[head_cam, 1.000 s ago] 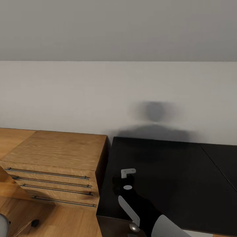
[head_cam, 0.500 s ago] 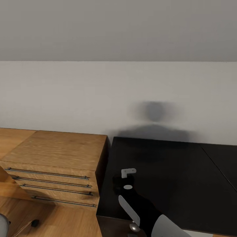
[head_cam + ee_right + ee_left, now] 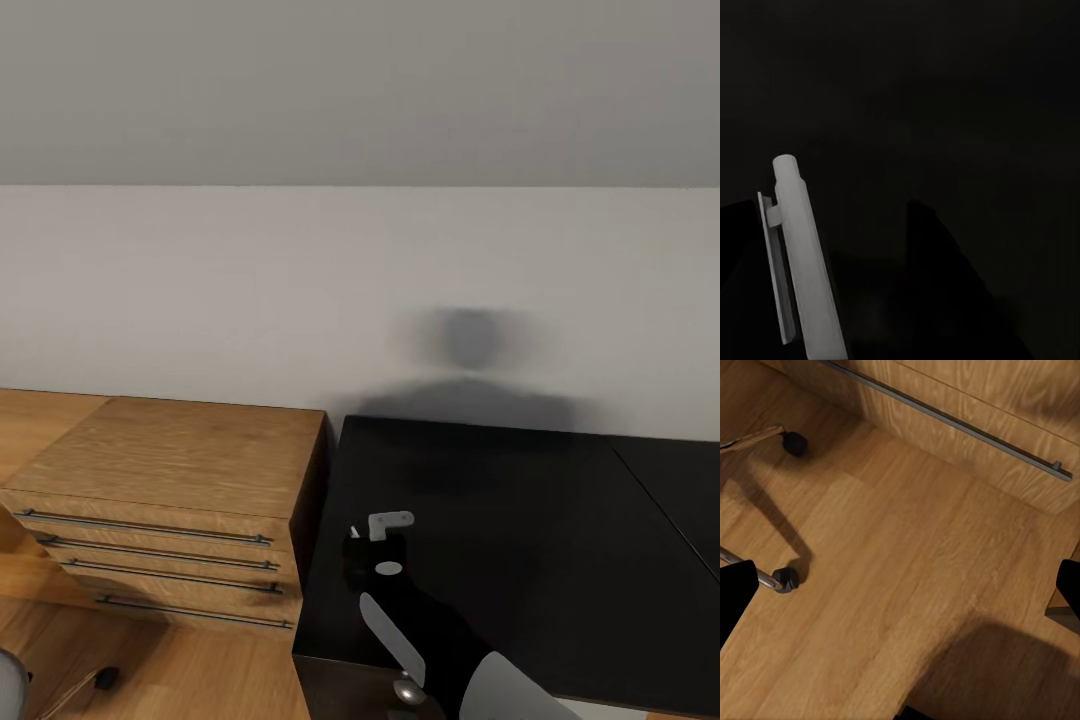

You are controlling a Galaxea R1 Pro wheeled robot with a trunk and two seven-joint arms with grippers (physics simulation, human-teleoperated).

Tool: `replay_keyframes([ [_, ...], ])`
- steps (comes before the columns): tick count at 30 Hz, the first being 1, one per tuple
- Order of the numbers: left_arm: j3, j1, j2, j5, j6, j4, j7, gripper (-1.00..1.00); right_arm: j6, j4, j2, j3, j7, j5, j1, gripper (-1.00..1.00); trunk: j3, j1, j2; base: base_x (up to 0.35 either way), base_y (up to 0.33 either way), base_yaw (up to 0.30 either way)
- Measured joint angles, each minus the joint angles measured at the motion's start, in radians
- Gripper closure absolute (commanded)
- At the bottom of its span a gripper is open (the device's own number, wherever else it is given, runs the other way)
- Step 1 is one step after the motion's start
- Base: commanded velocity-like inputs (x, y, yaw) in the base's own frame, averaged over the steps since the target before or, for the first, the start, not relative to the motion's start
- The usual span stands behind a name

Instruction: In the bedroom, organize the workspace by keeping the computer under the desk, ensuring the monitor is on the desk, placing the keyboard on the desk next to the monitor, placing the mouse on the desk next to the keyboard, moving the folder from the swivel chair onto the desk next to the mouse, stacking the notebook on top of the folder with the pen on top of the notebook, and positioning the swivel chair next to the desk.

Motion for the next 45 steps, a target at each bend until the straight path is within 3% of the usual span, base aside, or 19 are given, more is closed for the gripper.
replay_keyframes([
  [11,0.0,0.0,0.0,0.0,0.0,0.0,-0.001,-1.0,0.01,-0.004,0.0,0.0,-0.003,0.004,0.0,1.0,0.0,0.0,0.0,0.0,0.0,0.0],
  [14,0.0,0.0,0.0,0.0,0.0,0.0,-0.001,-1.0,0.049,-0.019,0.0,0.0,-0.003,0.003,0.0,1.0,0.0,0.0,0.0,0.0,0.0,0.0],
  [33,0.0,0.0,0.0,0.0,0.0,0.0,-0.001,-1.0,0.104,-0.041,0.0,-0.017,-0.002,-0.005,0.0,1.0,0.0,0.0,0.0,0.0,0.0,0.0],
  [37,0.0,0.0,0.0,0.0,0.0,0.0,0.0,-1.0,0.204,-0.079,0.0,-0.09,0.0,-0.03,0.0,1.0,0.0,0.0,0.0,0.0,0.0,0.0],
  [45,0.0,0.0,0.0,0.0,0.0,0.0,0.0,-1.0,0.251,-0.098,0.0,-0.133,0.002,-0.046,0.0,1.0,0.0,0.0,0.0,0.0,0.0,0.0],
])
